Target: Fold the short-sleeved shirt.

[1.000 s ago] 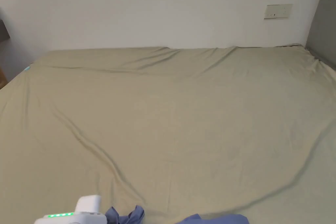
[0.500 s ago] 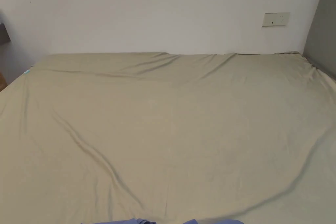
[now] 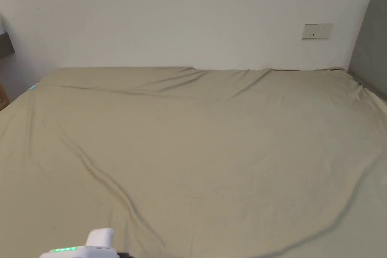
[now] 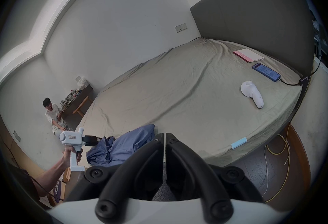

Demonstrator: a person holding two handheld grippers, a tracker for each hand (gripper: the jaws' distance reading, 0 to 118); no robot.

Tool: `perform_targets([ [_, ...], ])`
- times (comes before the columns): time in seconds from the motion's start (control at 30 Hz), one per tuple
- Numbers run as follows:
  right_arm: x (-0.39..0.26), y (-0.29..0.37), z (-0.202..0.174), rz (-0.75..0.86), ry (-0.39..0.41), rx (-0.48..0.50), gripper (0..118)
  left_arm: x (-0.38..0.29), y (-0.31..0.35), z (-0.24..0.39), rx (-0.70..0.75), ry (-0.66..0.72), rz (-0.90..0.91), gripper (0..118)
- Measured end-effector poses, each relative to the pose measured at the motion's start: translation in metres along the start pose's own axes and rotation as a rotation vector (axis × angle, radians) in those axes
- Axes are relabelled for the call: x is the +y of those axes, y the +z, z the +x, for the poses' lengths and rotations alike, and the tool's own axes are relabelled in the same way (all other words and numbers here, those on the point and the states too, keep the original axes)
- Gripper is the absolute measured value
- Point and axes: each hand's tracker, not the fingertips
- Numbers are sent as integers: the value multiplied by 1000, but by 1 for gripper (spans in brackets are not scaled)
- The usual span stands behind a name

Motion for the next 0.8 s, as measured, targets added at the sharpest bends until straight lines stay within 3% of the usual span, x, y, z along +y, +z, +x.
perform_targets([
  [0.03,-1,1,-1,-2,6,-5,11,-7,-1,5,-52,-19,-52,26],
  [0.13,0,5,-2,5,19,-15,11,-30,26,21,-127,-223,38,26],
  [0.23,4,0,4,-8,15,-22,11,-37,43,36,-293,-260,8,26],
  [0.4,9,-5,9,-17,-12,-6,11,-59,4,65,-96,-426,-207,26],
  [0.5,9,-4,8,-13,-10,0,11,-54,21,72,-110,-447,-119,26],
  [0.53,9,-5,7,-13,-10,3,11,-48,29,70,-127,-414,-91,43],
  [0.6,10,-5,6,-15,-10,12,11,-32,52,58,-193,-322,-29,107],
  [0.63,10,-5,5,-15,-8,13,11,-22,68,41,-222,-267,36,118],
  [0.7,11,-4,5,-12,0,11,11,-7,93,11,-243,-124,151,118],
  [0.8,12,-2,10,-10,-2,7,11,14,103,-47,-267,70,163,118],
])
